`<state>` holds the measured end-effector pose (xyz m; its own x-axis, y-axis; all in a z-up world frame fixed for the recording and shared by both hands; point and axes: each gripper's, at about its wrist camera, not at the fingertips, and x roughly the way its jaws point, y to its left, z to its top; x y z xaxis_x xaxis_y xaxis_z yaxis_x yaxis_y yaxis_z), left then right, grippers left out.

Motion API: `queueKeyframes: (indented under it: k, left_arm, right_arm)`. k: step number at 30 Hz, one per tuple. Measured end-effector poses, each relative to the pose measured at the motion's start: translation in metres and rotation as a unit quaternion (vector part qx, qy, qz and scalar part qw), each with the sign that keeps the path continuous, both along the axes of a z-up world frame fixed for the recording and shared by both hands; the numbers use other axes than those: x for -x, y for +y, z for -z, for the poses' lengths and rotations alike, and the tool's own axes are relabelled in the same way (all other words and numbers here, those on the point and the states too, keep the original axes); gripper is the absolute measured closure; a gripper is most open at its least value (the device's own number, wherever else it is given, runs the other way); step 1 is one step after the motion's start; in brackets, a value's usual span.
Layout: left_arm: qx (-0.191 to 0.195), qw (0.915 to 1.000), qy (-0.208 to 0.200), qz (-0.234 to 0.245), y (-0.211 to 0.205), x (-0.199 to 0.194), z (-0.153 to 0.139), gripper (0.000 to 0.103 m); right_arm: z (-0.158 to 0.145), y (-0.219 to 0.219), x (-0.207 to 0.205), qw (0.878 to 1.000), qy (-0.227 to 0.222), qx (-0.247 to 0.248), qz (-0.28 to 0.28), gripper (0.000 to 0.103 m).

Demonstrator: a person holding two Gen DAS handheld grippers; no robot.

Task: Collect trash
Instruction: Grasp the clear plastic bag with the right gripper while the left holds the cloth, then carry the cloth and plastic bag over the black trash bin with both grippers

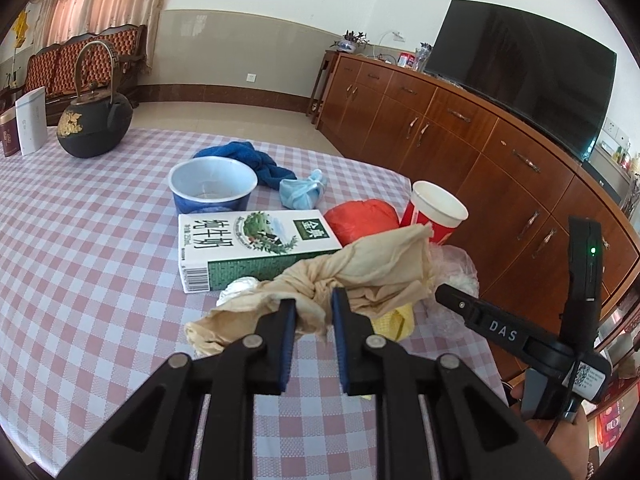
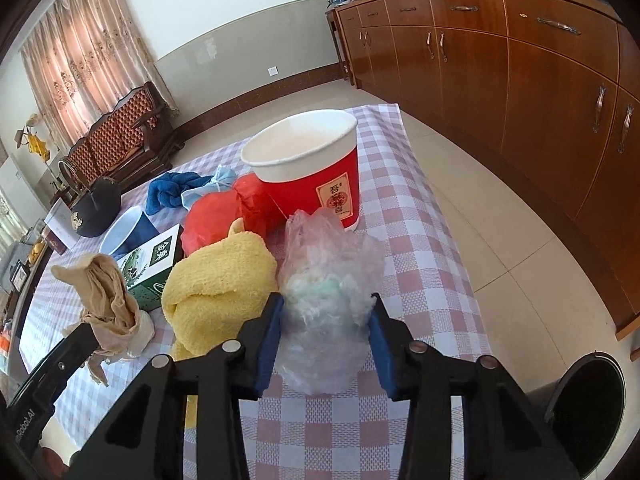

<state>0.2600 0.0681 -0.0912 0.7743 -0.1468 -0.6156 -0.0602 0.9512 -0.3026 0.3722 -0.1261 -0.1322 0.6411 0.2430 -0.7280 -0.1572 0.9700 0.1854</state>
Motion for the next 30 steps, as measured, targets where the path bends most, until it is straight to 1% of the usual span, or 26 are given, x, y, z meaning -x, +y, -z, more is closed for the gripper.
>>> queueKeyframes:
  k: [6,10,15,20,24,27,30]
  left_arm:
    - [0.000,1.0000,0.002,0.004,-0.003,0.005,-0.001,0.084]
    - [0.004,0.9999,0.003,0.011,-0.008,0.015,-0.004,0.084]
    - [0.008,0.9995,-0.001,0.029,-0.027,0.027,-0.012,0.084]
    - [0.011,0.9982,-0.010,0.057,-0.056,0.037,-0.023,0.084]
    - [0.017,0.9960,-0.009,0.088,-0.084,0.041,-0.027,0.084]
    - [0.021,0.9926,-0.006,0.120,-0.113,0.042,-0.029,0.084]
    - [0.024,0.9873,-0.001,0.157,-0.147,0.043,-0.029,0.084]
  right_arm:
    - [-0.007,-0.005,0.017,1.000,-0.013,-0.009,-0.006,0.062]
    - [-0.017,-0.014,0.040,1.000,-0.024,-0.015,-0.004,0.062]
    - [-0.033,-0.033,0.073,0.999,-0.035,-0.025,0.006,0.062]
    - [-0.047,-0.058,0.102,0.998,-0.047,-0.032,0.022,0.062]
    - [-0.055,-0.081,0.123,0.997,-0.055,-0.038,0.041,0.062]
    - [-0.060,-0.103,0.137,0.995,-0.062,-0.040,0.065,0.062]
    - [-0.064,-0.136,0.154,0.992,-0.066,-0.042,0.100,0.062]
